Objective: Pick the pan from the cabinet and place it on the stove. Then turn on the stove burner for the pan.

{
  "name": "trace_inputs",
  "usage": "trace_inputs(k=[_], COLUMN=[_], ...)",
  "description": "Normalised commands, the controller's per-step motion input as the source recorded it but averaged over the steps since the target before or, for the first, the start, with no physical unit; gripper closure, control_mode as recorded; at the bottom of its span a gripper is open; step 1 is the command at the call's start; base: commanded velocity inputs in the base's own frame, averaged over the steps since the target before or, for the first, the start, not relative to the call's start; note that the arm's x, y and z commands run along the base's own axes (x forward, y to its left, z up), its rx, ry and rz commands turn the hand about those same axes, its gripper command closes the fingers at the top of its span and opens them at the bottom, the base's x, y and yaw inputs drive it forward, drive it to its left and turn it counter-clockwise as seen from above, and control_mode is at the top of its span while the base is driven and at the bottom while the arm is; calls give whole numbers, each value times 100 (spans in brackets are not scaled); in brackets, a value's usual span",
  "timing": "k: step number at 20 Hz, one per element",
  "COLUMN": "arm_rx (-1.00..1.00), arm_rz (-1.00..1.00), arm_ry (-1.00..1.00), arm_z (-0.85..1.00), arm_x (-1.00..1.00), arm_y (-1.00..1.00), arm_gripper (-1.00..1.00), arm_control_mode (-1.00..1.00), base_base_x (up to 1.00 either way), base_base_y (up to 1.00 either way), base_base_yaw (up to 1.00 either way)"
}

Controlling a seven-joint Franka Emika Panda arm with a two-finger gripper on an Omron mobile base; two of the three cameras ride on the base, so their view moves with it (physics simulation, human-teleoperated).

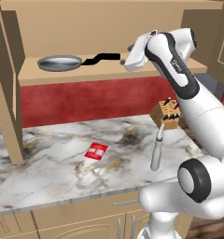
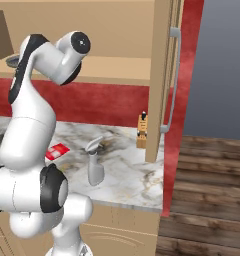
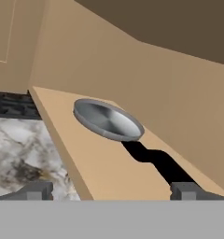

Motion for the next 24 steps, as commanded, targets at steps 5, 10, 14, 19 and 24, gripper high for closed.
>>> trace_inputs(k=[5, 10, 14, 19, 24], arm_rx=[0, 0, 0, -1, 0], arm_rz=[5, 1, 0, 0, 0], arm_ry=[0, 1, 0, 0, 0], arm_z=[-7, -4, -4, -11, -15], arm_x=[38, 26, 32, 36, 38], arm_y=[4, 2, 14, 21, 12], arm_gripper=[-100, -100, -100, -100, -100], arm_control_mode=[-100, -100, -100, -100, -100], base_base_x=[0, 0, 0, 0, 0], base_base_y=[0, 0, 0, 0, 0], base_base_yaw=[0, 0, 0, 0, 0])
